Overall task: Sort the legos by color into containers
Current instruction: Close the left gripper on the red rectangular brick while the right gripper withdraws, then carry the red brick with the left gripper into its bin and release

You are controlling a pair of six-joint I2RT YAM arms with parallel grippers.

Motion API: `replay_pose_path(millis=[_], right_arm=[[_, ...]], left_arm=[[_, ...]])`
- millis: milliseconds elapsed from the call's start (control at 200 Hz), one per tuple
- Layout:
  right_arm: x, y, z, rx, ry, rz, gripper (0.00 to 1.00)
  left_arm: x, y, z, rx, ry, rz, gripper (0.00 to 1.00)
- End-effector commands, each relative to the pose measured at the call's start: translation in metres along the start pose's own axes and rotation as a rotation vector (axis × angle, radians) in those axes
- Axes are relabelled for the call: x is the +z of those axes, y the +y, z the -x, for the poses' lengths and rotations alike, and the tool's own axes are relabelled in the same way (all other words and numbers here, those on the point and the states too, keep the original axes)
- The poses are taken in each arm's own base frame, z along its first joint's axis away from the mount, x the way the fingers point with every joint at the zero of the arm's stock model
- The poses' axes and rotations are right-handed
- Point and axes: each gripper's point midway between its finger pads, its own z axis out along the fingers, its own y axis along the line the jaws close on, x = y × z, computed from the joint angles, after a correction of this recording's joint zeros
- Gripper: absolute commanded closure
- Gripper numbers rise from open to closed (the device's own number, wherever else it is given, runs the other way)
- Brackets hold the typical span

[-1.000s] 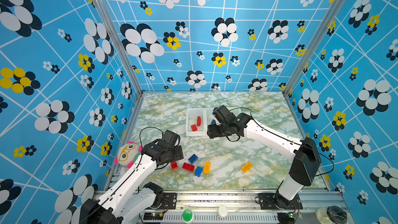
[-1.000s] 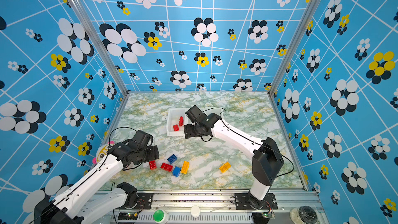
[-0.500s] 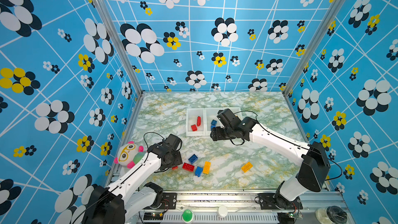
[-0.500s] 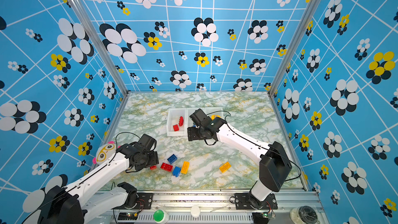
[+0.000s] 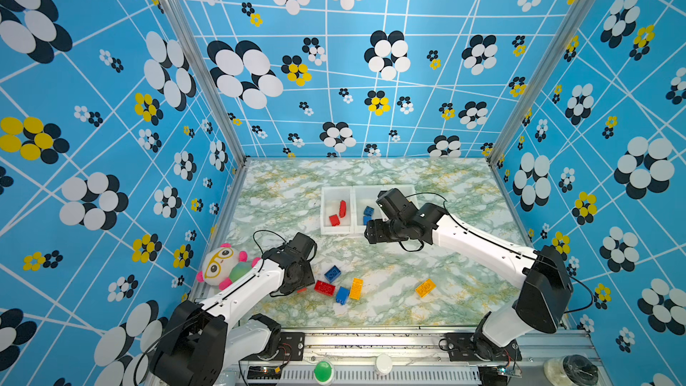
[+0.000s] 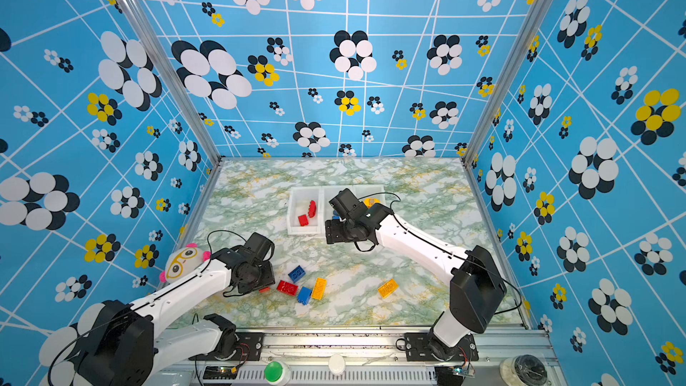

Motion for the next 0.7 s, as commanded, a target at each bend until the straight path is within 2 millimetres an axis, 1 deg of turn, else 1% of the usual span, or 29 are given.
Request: replay_pose_path(millis=[0,65,100,110,120,165,265,415,455,590,700], right_arm=[[-0.007,-0.005,0.004,0.022,-0.028,-0.007,0.20],[-0.008,-0.006,0.004,0.023,-0.030,-0.006,0.20],[-0.007,-0.006,0.005,0.026,-0.030,-0.005,0.20],[-0.007,-0.006,0.004,0.025,-0.031,-0.006,0.20],[-0.007,-0.006,0.004,0.025,-0.030,-0.006,0.20],[-0.007,-0.007,0.004,0.026,-0.030,-0.007,0.20],[-0.007,-0.008,0.003,0.032,-0.029,-0.007,0.20],[-0.009,-0.011,0.000,0.042,-0.030,-0.006,0.20],[-0.009,-0.012,-0.002,0.045,-0.030,-0.005,0.18],[-0.009,-0.018,-0.006,0.066,-0.031,-0.004,0.15],[-0.009,-0.024,-0.012,0.092,-0.029,-0.005,0.13]], left_arm=[[0.003,0.003,-0.002,-0.008,0.006,0.008,0.51],[0.002,0.003,-0.002,-0.007,0.005,0.005,0.55],[0.002,0.003,-0.002,-0.007,0.002,0.005,0.56],[0.002,0.003,-0.001,-0.007,0.001,0.006,0.59],[0.001,0.003,-0.002,-0.007,0.001,0.006,0.61],[0.001,0.004,-0.002,-0.006,-0.002,0.005,0.64],[-0.002,0.004,-0.001,-0.007,-0.009,0.004,0.68],[-0.010,0.002,0.003,-0.007,-0.030,-0.009,0.71],[-0.014,0.000,0.006,-0.005,-0.042,-0.017,0.72],[-0.029,-0.009,0.020,0.003,-0.091,-0.043,0.72],[-0.040,-0.020,0.033,0.018,-0.132,-0.076,0.73]])
